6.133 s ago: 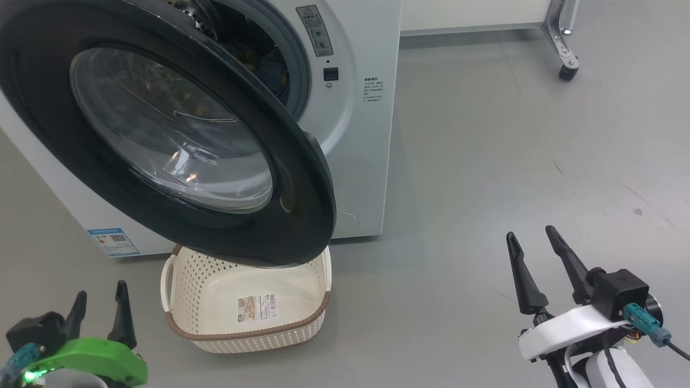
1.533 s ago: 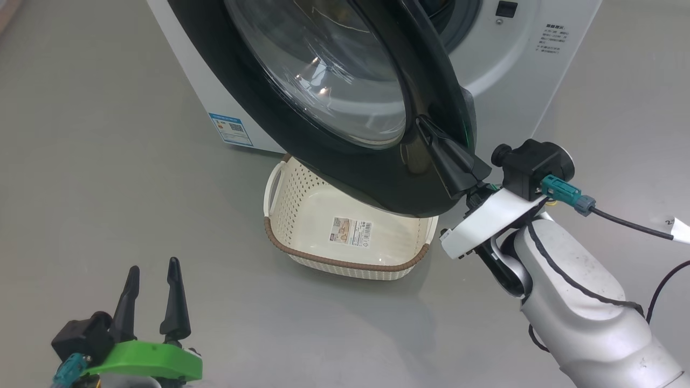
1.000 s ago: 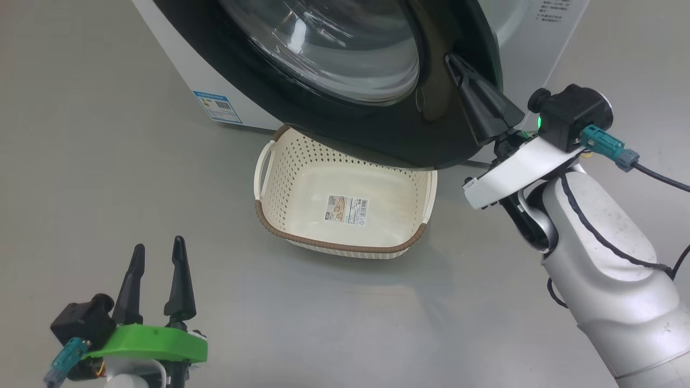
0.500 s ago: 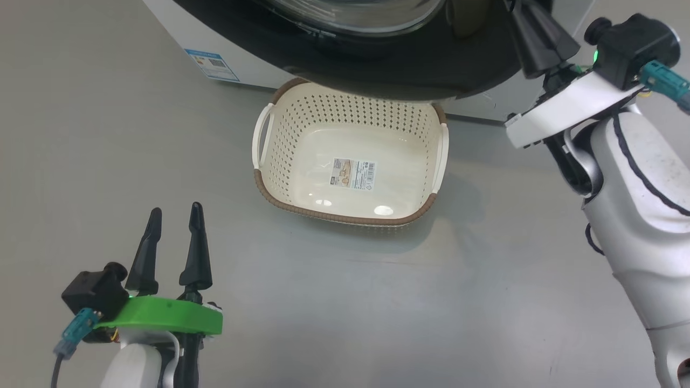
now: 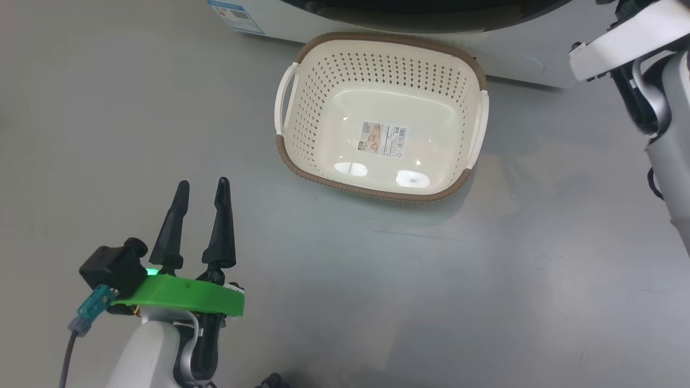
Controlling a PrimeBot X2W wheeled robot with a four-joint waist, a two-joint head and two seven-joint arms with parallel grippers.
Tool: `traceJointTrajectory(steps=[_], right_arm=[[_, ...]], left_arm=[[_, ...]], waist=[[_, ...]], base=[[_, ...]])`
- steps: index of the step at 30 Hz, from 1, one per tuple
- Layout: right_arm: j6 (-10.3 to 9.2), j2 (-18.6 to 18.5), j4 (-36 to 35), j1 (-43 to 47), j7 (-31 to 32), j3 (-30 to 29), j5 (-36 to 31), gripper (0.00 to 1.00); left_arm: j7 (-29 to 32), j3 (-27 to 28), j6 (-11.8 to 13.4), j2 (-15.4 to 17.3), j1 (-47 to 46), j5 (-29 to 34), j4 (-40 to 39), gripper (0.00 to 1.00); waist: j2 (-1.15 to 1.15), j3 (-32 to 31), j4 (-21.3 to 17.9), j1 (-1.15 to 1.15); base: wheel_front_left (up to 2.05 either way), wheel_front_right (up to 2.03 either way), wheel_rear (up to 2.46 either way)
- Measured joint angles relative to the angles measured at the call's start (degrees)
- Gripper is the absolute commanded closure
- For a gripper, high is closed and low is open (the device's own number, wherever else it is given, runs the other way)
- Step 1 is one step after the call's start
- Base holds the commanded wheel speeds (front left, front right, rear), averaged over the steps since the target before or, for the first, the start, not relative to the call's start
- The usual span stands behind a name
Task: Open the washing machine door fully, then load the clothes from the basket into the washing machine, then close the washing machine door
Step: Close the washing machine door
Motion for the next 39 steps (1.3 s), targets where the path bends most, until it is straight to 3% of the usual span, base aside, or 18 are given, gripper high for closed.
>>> traceJointTrajectory(steps=[11,21,22,25,26,28,29,39], right_arm=[[1.00,-1.58,1.83,-3.90,-0.08,-1.22,-1.18,1.00],[0.30,1.24,0.55,-1.49,-0.05,-2.82,-1.05,1.00],[0.03,1.55,-0.15,-0.64,-0.05,-3.04,-1.07,0.96],[-0.03,2.43,-2.15,2.82,-0.05,-3.36,-1.15,0.52],[-0.03,2.70,-2.61,4.22,-0.05,-3.61,-1.27,0.27],[-0.03,3.39,-3.48,7.03,-0.05,-4.07,-1.72,0.06],[-0.03,3.64,-3.85,8.44,-0.05,-4.31,-1.94,0.00],[-1.14,6.68,-8.56,19.47,-0.05,-8.58,-2.99,0.00]], left_arm=[[0.00,0.15,0.00,-0.24,-1.07,-2.15,-0.21,0.00],[0.00,2.85,0.00,-0.32,-1.77,-2.94,0.04,0.00],[0.00,3.34,0.00,-0.32,-1.93,-2.22,0.23,0.00],[0.00,4.88,0.00,-0.33,-2.02,-0.26,1.32,0.00],[0.00,5.49,0.00,-0.33,-2.02,-0.03,1.52,0.00],[0.00,6.44,0.00,-0.33,-2.00,0.93,2.00,0.00],[0.00,6.77,0.00,-0.33,-1.95,1.03,2.45,0.00],[0.00,11.00,-0.01,-0.31,1.60,4.47,4.21,0.00]], waist=[[0.00,2.90,3.39,0.00],[0.00,0.11,1.73,0.00],[0.00,-0.30,1.41,0.00],[0.00,-1.70,0.25,0.00],[0.00,-2.22,-0.19,0.00],[0.00,-3.29,-1.15,0.00],[0.00,-3.87,-1.68,0.00],[0.00,-10.36,-8.01,0.00]], base=[[0.00,0.00,0.00],[0.00,0.00,0.00],[0.00,0.00,0.00],[0.00,0.00,0.00],[0.00,0.00,0.00],[0.00,0.00,0.00],[0.00,0.00,0.00],[0.00,0.00,0.00]])
